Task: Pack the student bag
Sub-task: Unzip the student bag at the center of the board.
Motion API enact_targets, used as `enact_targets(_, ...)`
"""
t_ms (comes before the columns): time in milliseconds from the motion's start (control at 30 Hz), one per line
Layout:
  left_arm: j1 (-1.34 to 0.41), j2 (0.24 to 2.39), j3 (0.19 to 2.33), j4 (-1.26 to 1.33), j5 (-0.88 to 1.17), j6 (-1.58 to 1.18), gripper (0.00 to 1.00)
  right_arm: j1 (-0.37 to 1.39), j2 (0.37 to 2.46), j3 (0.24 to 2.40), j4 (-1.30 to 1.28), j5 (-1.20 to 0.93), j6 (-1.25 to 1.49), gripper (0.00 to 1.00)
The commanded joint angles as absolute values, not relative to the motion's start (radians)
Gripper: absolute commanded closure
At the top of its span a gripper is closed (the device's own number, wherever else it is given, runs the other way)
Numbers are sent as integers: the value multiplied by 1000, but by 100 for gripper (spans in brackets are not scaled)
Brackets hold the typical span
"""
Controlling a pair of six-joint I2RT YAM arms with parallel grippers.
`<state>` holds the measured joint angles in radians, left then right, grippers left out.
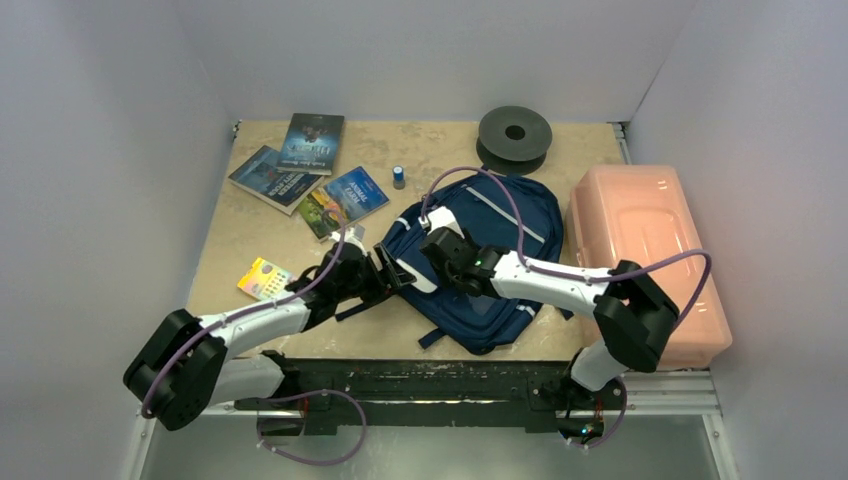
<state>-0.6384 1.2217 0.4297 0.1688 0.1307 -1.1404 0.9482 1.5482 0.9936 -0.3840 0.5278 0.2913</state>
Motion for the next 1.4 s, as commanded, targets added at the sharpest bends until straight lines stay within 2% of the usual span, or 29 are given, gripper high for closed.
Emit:
enact_targets(0, -650, 1120, 428, 97, 83, -1087, 23, 948, 1579, 1048, -415, 679, 275, 44)
enact_targets(133, -649, 1058, 437, 15, 66, -1117, 7, 948, 1613, 1049, -400, 760, 269, 48)
enact_targets(200, -650, 1067, 449, 2, 60, -1141, 4, 948, 1627, 1046, -372, 764, 252, 48)
enact_targets(367, -649, 1147, 509, -56, 62, -1208, 3, 948, 1666, 1037, -336, 797, 258, 50)
enact_targets(467, -654, 1171, 536, -58, 74, -1213, 6, 950, 1664, 1020, -303, 812, 257, 53)
enact_targets(767, -711, 1075, 588, -110, 12, -1096, 8, 955, 1531, 937, -222, 846, 363, 83)
enact_targets(900, -722, 1079, 629, -115, 5, -1076, 9, 951, 1437, 887, -200, 828, 460, 88)
enact_targets(1133, -730, 1160, 748, -98, 38, -1042, 12, 922, 1388, 840, -145, 788, 486, 88)
enact_targets(1267, -730, 1199, 791, -95, 52, -1026, 14, 900, 1388, 846, -163, 702, 473, 80)
enact_targets(1367, -730, 1234, 833, -100, 82, -1003, 14, 869, 1361, 844, -211, 603, 536, 66)
